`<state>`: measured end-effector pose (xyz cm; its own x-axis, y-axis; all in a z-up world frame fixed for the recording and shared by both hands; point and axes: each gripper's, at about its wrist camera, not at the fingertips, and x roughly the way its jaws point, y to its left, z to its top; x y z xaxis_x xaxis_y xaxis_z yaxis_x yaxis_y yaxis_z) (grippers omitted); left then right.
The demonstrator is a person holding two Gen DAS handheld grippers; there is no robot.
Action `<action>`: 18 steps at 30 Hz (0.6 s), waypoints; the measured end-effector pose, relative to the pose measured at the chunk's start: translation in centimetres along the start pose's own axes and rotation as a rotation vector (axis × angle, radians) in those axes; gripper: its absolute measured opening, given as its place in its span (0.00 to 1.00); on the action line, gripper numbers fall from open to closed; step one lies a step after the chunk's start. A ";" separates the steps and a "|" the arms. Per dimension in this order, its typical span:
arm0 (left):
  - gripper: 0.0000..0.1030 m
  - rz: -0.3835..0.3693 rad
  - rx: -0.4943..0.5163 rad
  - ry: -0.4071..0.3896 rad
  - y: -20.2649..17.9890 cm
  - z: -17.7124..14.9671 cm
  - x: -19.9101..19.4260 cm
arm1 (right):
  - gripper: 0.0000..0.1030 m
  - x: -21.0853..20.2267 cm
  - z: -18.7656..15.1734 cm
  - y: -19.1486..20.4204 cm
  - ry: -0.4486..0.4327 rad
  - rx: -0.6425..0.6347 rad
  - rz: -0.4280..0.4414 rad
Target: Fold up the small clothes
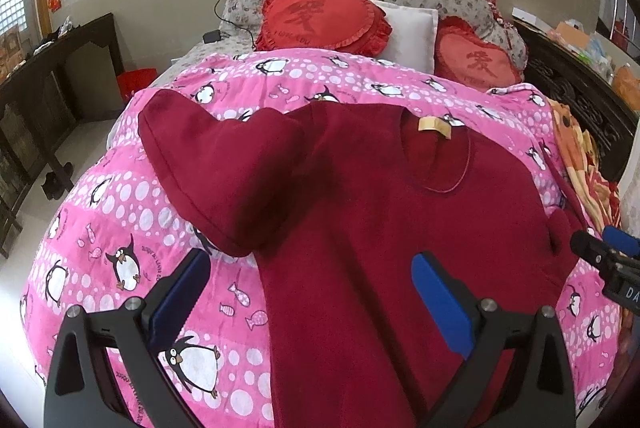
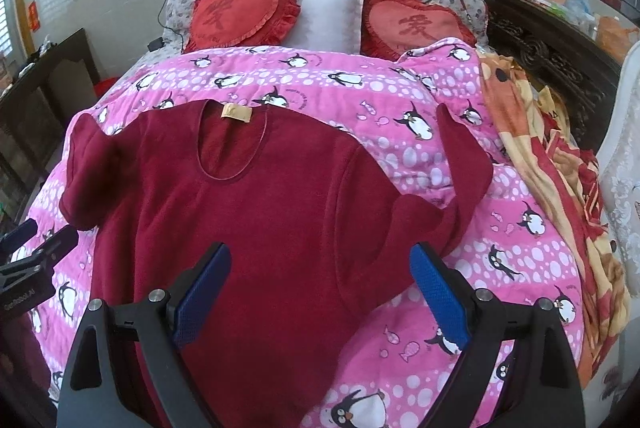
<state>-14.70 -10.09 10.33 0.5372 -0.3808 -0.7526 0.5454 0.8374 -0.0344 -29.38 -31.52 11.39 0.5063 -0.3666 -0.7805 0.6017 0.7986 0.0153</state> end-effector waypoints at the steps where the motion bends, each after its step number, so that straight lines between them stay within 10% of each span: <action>1: 0.99 0.001 -0.001 0.002 0.0 0.0 0.1 | 0.68 0.1 0.1 0.1 0.002 -0.001 0.001; 18: 0.99 0.039 0.003 0.016 0.5 0.4 2.9 | 0.68 3.0 0.6 2.3 0.035 -0.022 0.017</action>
<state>-12.65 -10.95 8.39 0.5478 -0.3415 -0.7638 0.5262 0.8503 -0.0027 -26.13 -31.07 9.44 0.4943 -0.3361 -0.8017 0.5791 0.8151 0.0154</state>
